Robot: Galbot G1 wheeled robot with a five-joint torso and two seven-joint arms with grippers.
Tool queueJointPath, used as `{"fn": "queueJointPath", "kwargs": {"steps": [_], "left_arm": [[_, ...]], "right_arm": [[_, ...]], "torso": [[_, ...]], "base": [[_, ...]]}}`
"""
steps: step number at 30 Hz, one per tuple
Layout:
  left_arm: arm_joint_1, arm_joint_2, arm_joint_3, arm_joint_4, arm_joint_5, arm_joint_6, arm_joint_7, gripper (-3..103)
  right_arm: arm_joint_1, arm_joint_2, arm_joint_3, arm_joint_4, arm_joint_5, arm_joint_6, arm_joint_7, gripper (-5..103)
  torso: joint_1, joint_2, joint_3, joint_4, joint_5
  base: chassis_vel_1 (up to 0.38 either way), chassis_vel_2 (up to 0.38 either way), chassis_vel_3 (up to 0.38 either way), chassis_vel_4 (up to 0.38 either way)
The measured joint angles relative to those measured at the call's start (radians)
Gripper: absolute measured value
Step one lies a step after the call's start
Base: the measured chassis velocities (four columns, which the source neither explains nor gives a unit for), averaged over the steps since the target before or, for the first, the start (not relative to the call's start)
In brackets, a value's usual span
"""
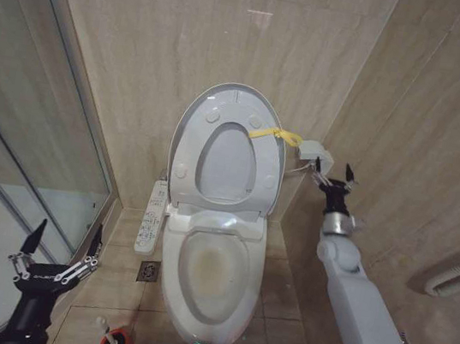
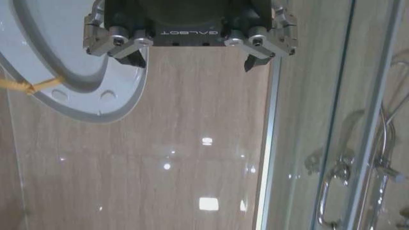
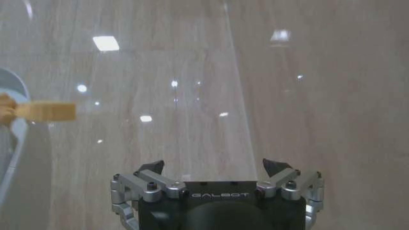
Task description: Open the toilet lid, clean the toilet bowl with a toilet brush, close the toilet lid, and flush.
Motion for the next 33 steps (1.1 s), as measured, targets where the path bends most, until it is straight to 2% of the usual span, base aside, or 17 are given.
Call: {"fn": "queueJointPath", "kwargs": {"steps": [7, 17, 23, 26, 27, 33], "left_arm": [[0.014, -0.038, -0.028, -0.072, 0.003, -0.019, 0.006, 100], [0.041, -0.069, -0.033, -0.112, 0.006, -0.02, 0.014, 100], [0.049, -0.073, -0.034, -0.112, 0.007, -0.023, 0.014, 100], [0.052, -0.077, -0.033, -0.112, 0.009, -0.033, 0.013, 100], [0.053, -0.079, -0.028, -0.109, 0.015, -0.038, 0.012, 100], [0.048, -0.088, -0.008, -0.095, 0.032, -0.042, 0.011, 100]], "right_arm": [[0.17, 0.022, -0.107, -0.179, -0.005, -0.01, -0.034, 100], [0.331, 0.046, -0.197, -0.315, 0.042, -0.023, -0.094, 100], [0.328, 0.048, -0.228, -0.241, 0.1, -0.034, -0.096, 100], [0.286, 0.033, -0.249, -0.137, 0.192, -0.049, -0.075, 100], [0.265, 0.026, -0.255, -0.099, 0.204, -0.046, -0.076, 100], [0.182, -0.015, -0.253, -0.006, 0.208, -0.027, -0.089, 100]], "torso": [[0.0, 0.0, 0.0, 0.0002, 0.0001], [0.0, 0.0, 0.0, 0.0001, 0.0], [0.0, 0.0, 0.0, 0.0002, -0.0001], [0.0, 0.0, 0.0, -0.0008, 0.0001], [0.0, 0.0, 0.0, 0.0, 0.0002], [0.0, 0.0, 0.0, 0.0005, 0.0001]], "base": [[0.0, 0.0, 0.0, 0.0], [0.0, 0.0, 0.0, 0.0], [0.0, 0.0, 0.0, 0.0], [0.0, 0.0, 0.0, 0.0], [0.0, 0.0, 0.0, 0.0], [0.0, 0.0, 0.0, 0.0]]}}
